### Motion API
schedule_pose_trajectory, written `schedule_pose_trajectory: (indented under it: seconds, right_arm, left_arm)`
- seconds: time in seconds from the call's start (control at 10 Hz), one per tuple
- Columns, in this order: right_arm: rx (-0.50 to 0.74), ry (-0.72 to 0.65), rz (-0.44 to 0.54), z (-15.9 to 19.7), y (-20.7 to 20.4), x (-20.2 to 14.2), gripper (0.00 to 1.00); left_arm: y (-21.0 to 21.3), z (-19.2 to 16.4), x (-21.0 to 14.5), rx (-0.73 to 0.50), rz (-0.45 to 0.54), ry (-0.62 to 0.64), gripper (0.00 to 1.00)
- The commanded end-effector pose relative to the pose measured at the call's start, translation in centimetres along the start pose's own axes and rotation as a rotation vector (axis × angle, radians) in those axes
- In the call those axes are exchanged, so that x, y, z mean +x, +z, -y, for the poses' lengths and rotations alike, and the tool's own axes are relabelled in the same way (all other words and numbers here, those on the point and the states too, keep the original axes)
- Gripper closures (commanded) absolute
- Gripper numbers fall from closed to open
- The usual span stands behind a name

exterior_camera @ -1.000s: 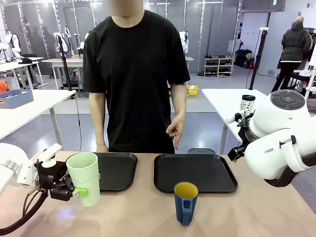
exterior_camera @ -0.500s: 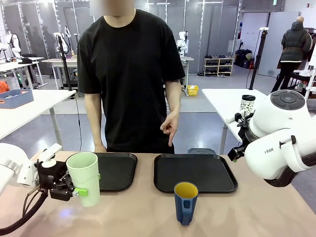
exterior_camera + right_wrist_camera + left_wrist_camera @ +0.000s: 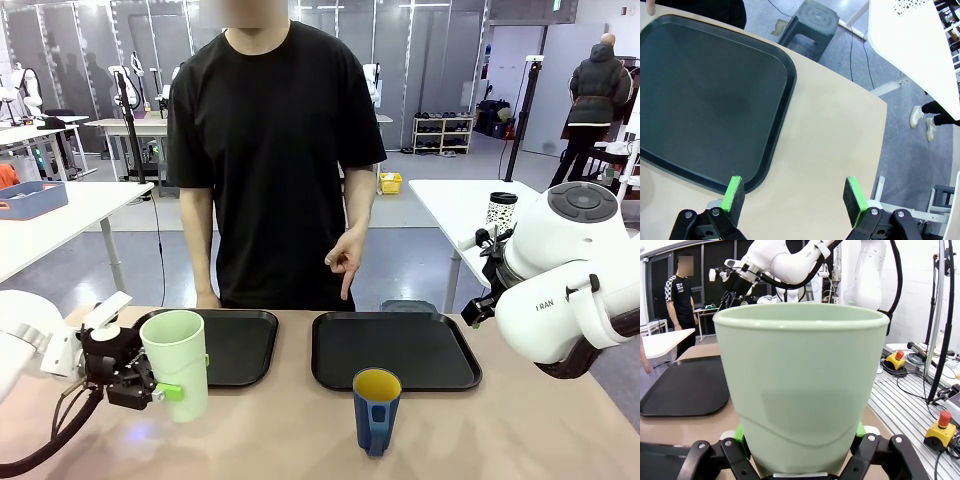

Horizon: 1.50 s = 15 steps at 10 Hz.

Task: Sort and store the cups by type.
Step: Place the picked Reusable plastic cup into the Flat Tray indicated by the person.

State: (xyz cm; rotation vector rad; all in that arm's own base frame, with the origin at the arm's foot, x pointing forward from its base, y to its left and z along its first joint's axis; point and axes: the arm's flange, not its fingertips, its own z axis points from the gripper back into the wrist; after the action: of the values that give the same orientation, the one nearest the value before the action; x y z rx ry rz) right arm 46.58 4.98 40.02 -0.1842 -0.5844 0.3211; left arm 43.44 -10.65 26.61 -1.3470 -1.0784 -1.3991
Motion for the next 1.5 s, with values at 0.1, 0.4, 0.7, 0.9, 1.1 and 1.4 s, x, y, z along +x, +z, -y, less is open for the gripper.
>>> schedule_pose_trajectory:
  seconds: [0.1, 0.4, 0.7, 0.9, 1.1, 1.4]
  right_arm:
    - [0.002, 0.0, 0.002, 0.0, -0.1, 0.1, 0.0]
    - [0.002, 0.0, 0.002, 0.0, -0.1, 0.1, 0.0]
    - [0.002, 0.0, 0.002, 0.0, -0.1, 0.1, 0.0]
    - [0.002, 0.0, 0.002, 0.0, -0.1, 0.1, 0.0]
    - [0.002, 0.0, 0.002, 0.0, -0.1, 0.1, 0.0]
    - [0.002, 0.0, 0.002, 0.0, -0.1, 0.1, 0.0]
  left_arm:
    - [-5.0, -2.2, 1.0, 0.019, 0.026, -0.053, 0.17]
    - [-10.8, -5.9, 1.8, 0.09, 0.079, -0.04, 0.17]
    - [-15.4, -8.9, 2.0, 0.068, 0.081, -0.025, 0.17]
    - [-16.1, -10.0, 2.0, 0.052, 0.081, -0.029, 0.17]
    - [-15.6, -8.2, 2.0, 0.057, 0.08, -0.043, 0.17]
    - [-15.8, -8.8, 1.6, 0.056, 0.08, -0.034, 0.17]
